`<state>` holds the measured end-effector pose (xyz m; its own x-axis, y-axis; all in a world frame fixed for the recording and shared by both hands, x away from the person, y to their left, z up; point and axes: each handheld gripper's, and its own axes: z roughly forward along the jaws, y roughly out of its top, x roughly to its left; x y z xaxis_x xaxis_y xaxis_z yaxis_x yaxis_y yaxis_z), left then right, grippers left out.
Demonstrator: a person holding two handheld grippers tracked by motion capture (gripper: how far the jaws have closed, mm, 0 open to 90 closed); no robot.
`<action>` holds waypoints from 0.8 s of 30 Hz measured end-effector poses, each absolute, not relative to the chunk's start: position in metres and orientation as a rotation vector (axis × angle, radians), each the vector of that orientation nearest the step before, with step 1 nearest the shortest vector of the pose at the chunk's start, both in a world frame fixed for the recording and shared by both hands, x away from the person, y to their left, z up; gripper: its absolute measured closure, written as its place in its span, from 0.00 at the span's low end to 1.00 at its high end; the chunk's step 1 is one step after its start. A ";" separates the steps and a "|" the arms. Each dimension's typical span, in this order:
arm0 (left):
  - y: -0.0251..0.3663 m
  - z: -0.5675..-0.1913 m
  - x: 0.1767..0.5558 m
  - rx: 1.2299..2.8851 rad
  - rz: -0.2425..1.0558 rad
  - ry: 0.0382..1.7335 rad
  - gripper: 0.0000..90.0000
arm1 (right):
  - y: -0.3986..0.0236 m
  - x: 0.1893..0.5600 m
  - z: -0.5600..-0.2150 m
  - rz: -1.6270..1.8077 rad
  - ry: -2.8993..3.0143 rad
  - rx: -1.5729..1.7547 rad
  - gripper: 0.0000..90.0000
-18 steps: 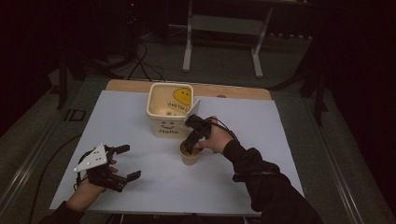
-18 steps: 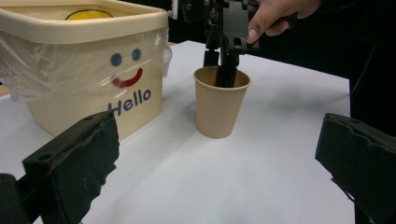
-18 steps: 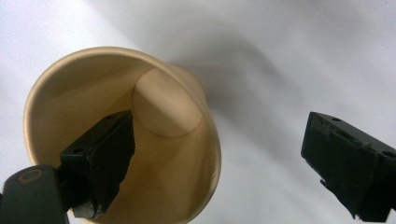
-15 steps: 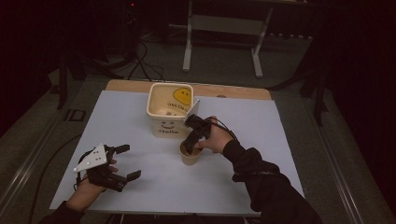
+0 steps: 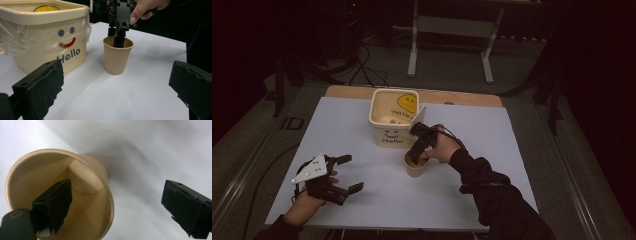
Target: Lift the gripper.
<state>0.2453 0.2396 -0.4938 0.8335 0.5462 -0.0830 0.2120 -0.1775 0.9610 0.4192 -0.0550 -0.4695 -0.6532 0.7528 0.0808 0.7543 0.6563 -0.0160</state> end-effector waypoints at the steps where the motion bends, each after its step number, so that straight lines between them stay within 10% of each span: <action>1: 0.239 -0.494 0.245 1.757 0.329 0.585 0.01 | -0.055 0.420 -0.469 -0.028 -2.777 -1.272 0.11; 24: 0.240 -0.494 0.245 1.751 0.302 0.578 0.01 | -0.051 0.425 -0.430 0.021 -2.835 -1.165 0.10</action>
<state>0.2448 0.2404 -0.4939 0.8424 0.5295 -0.1005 0.2209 -0.1692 0.9605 0.4249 -0.0507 -0.4300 -0.7084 0.7028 0.0655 0.7018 0.7112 -0.0417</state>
